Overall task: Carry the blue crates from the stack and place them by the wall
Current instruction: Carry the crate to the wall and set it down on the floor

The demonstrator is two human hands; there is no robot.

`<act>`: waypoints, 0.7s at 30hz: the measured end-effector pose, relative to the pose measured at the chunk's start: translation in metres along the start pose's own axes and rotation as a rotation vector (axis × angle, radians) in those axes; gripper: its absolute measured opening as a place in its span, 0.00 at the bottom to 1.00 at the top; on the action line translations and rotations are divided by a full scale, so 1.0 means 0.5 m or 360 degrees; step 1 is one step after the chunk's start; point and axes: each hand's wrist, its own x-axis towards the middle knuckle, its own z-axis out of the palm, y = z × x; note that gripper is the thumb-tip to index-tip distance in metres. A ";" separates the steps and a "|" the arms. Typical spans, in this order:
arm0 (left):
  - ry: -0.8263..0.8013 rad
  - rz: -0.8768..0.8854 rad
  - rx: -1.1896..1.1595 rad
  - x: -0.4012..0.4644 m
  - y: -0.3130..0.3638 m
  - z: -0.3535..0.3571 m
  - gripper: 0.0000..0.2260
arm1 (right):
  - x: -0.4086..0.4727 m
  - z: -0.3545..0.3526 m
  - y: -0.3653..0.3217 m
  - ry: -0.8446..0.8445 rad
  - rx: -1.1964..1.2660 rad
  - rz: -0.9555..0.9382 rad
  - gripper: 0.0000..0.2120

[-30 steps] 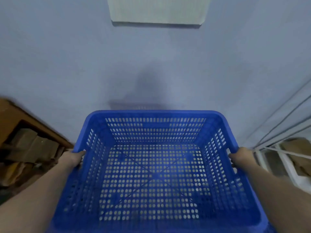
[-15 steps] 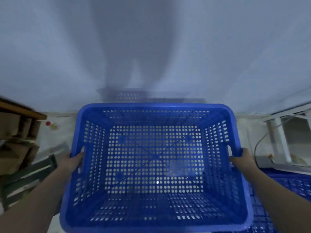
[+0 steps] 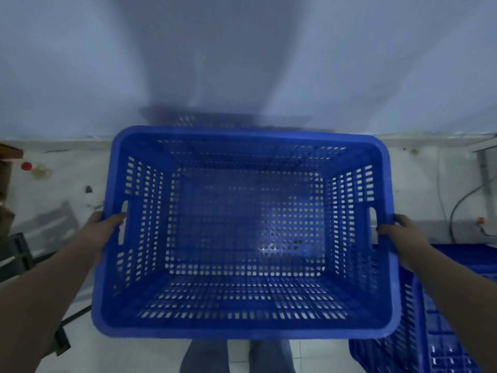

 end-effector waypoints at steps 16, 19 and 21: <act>0.0010 -0.0007 -0.0105 0.079 0.017 0.065 0.27 | 0.119 0.074 -0.045 -0.0139 0.0248 0.0043 0.27; -0.0077 0.0010 -0.0064 0.086 0.049 0.062 0.27 | 0.128 0.074 -0.059 -0.0222 0.0298 0.0025 0.23; -0.0134 0.0023 -0.0009 0.098 0.072 0.057 0.27 | 0.136 0.074 -0.082 -0.0255 0.0359 -0.0024 0.22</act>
